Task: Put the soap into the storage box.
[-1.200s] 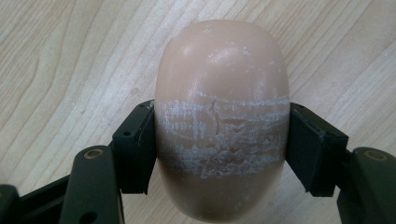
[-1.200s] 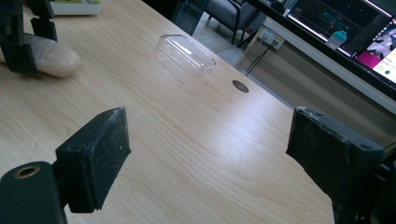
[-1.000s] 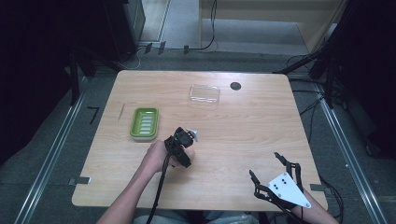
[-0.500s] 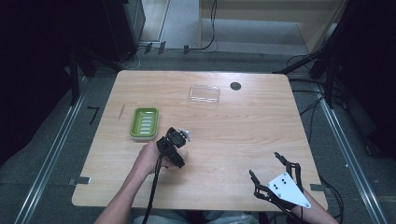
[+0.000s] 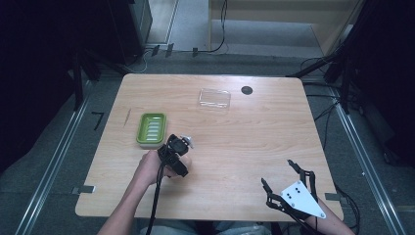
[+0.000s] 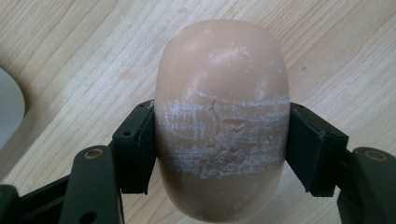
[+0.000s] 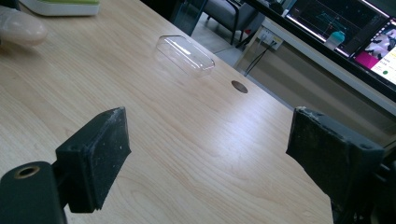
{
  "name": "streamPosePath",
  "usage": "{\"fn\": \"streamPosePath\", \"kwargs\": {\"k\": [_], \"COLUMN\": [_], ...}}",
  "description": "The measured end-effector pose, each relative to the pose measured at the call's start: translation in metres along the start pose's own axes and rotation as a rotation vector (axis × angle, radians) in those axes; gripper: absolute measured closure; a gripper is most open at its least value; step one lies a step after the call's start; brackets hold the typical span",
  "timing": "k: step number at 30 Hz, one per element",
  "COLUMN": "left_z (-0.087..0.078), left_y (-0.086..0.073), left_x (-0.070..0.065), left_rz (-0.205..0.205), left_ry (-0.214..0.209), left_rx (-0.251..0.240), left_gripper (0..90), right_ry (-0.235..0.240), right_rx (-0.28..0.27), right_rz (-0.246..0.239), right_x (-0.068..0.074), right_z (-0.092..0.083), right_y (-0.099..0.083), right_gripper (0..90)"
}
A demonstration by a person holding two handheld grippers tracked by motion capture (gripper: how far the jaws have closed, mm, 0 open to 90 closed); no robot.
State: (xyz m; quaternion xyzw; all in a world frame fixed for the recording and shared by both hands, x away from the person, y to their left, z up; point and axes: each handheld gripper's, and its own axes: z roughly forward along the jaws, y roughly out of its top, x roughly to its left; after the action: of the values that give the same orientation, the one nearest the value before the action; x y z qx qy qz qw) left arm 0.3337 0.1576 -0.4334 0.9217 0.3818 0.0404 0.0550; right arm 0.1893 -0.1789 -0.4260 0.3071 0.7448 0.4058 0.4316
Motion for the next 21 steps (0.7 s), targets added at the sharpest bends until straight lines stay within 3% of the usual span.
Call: {"fn": "streamPosePath", "kwargs": {"k": [21], "left_z": [-0.009], "left_y": [-0.018], "left_x": [0.011], "left_rz": [-0.053], "left_ry": [0.007], "left_rx": [-0.006], "left_gripper": [33.5], "right_ry": [0.002], "right_rx": [0.000], "right_rz": [-0.006], "right_x": [0.001], "right_z": [0.000], "right_y": [0.000], "right_gripper": [13.2]}}
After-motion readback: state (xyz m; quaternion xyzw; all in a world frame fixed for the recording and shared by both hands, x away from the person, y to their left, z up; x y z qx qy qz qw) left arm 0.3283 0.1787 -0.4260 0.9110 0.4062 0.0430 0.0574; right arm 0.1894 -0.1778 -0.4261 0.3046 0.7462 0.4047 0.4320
